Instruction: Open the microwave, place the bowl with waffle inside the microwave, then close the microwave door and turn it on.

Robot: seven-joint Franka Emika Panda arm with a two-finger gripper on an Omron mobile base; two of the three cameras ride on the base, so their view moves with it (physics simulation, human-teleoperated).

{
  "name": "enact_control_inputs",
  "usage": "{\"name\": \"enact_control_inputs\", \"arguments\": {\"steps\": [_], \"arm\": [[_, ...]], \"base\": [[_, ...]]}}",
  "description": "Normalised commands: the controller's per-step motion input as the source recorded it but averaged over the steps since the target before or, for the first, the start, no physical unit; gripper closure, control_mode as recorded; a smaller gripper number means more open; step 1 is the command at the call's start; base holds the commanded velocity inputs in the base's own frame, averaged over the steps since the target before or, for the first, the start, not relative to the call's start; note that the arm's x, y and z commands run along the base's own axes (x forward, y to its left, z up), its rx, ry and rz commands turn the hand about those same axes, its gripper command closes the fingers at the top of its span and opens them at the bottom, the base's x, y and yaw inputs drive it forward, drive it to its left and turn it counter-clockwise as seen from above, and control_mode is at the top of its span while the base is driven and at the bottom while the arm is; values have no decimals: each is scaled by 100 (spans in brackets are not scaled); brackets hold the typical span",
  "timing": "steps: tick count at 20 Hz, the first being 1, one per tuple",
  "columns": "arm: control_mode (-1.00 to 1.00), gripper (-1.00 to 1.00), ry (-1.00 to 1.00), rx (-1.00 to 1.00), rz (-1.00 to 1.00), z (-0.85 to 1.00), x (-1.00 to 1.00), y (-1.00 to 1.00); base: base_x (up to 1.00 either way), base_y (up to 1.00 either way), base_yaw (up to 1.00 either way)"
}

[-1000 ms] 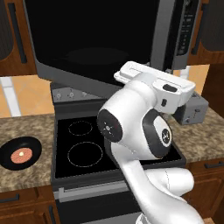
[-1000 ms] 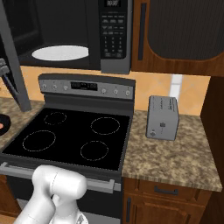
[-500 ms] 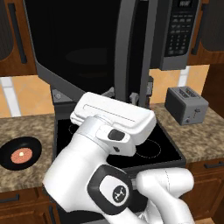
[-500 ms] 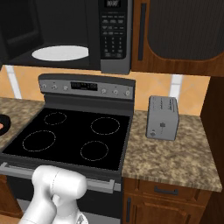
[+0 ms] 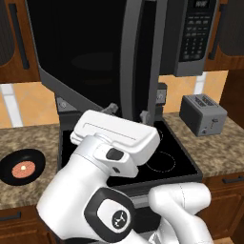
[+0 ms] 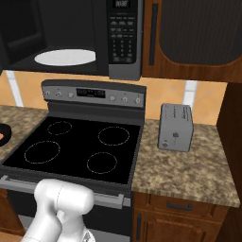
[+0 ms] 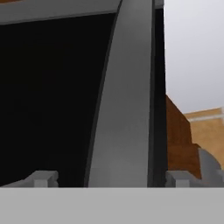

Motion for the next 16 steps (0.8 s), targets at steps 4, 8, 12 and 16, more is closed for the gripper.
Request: {"name": "enact_control_inputs", "arguments": {"steps": [4, 8, 12, 16], "arm": [[-100, -100, 0, 6, -21, 2, -12, 0], [-100, -100, 0, 3, -25, 1, -47, 6], [-100, -100, 0, 0, 1, 0, -53, 26], [-100, -100, 0, 0, 10, 0, -57, 1]], "base": [[0, 0, 0], [0, 0, 0], [0, 0, 0], [0, 0, 0]]}}
